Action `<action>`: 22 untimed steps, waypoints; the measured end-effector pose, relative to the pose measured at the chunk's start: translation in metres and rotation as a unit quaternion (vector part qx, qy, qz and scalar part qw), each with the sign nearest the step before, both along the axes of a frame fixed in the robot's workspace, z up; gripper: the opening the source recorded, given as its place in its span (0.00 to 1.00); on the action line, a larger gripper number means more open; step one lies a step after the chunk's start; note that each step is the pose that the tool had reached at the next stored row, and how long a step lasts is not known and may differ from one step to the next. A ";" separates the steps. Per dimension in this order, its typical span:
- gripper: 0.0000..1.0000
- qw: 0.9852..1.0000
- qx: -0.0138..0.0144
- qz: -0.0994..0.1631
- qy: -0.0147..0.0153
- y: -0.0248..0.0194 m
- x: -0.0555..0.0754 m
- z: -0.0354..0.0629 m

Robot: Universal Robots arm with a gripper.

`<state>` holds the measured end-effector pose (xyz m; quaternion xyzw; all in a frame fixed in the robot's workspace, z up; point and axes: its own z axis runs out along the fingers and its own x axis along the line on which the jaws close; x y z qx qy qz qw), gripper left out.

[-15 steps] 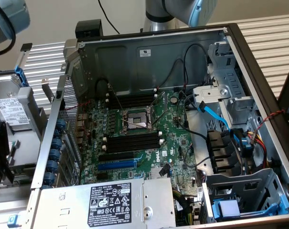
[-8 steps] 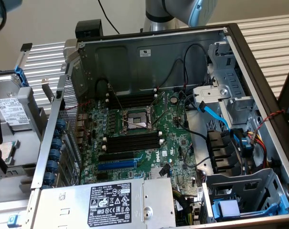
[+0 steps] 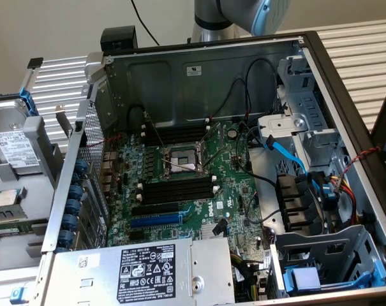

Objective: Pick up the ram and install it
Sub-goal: 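Pick up the ram and move it above insertion slot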

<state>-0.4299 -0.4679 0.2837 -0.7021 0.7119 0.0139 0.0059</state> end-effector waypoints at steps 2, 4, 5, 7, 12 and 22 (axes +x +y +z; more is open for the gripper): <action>0.12 1.000 0.000 0.000 0.000 0.0000 0.000 0.0089; 0.12 1.000 0.000 0.000 0.000 -0.0001 0.001 0.0182; 0.12 1.000 0.000 0.000 0.000 -0.0001 0.001 0.0227; 0.12 1.000 0.000 0.000 0.000 0.0000 0.004 0.0317; 0.12 1.000 0.000 0.000 0.000 0.0000 0.016 0.0545; 0.12 1.000 0.000 0.000 0.000 0.0000 0.054 0.1001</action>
